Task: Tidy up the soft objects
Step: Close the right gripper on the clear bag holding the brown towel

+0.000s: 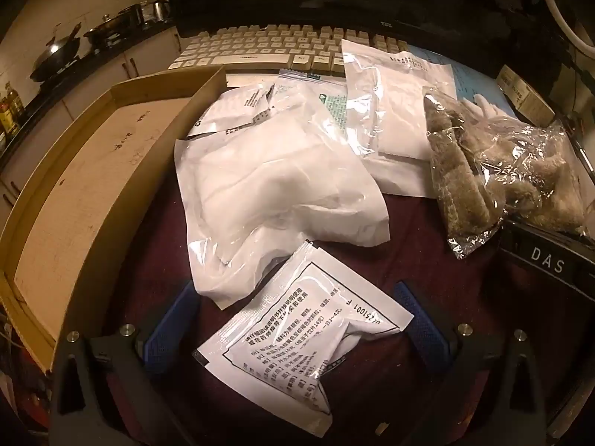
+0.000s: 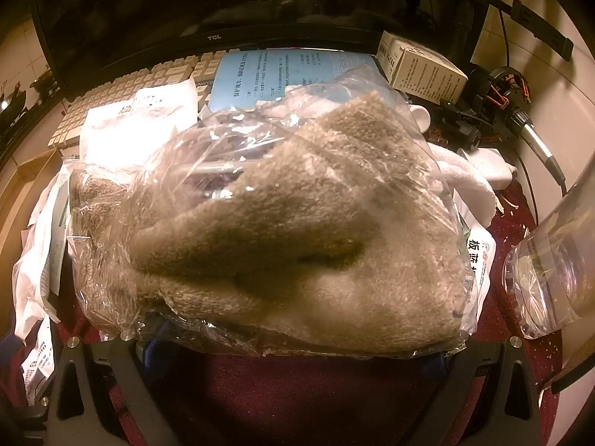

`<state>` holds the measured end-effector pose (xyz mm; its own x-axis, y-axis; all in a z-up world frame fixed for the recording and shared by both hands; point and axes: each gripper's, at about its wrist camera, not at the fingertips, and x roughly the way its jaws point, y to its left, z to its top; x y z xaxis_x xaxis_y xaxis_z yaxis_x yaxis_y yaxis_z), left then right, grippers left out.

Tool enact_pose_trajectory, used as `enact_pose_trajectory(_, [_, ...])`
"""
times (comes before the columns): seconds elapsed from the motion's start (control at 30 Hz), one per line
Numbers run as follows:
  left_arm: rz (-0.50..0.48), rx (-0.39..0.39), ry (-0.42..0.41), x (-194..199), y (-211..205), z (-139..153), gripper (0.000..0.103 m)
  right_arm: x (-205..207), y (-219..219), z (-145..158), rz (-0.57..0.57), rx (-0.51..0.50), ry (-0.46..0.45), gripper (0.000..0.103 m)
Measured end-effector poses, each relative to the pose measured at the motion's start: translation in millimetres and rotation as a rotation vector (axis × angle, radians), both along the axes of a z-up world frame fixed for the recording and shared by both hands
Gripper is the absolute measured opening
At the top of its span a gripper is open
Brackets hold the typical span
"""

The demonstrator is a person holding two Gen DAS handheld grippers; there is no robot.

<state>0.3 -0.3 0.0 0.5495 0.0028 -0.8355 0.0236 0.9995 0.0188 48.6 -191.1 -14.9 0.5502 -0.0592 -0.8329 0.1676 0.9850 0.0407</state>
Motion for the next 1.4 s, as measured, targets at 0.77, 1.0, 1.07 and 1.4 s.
enact_pose_trajectory(0.77, [-0.069,-0.062,-0.035,25.3,4.4,-9.0,0.103,0.0,0.0,0.0,0.000,0.000,0.000,0.103])
enact_pose_trajectory(1.0, [-0.103,-0.038,-0.027,18.6,5.4,-8.5,0.103,-3.7,-2.4,2.5,0.002,0.003,-0.001,0.103])
enact_pose_trajectory(1.07, [-0.119,-0.001,-0.048,13.7,2.5,-4.9,0.103,-8.0,0.4,1.2,0.008,0.008,-0.003,0.103])
enact_pose_trajectory(1.4, [-0.193,0.083,-0.238,-33.6,-7.4,40.7,0.103,-79.4,-5.7,52.3,-0.005,0.097,-0.166,0.103])
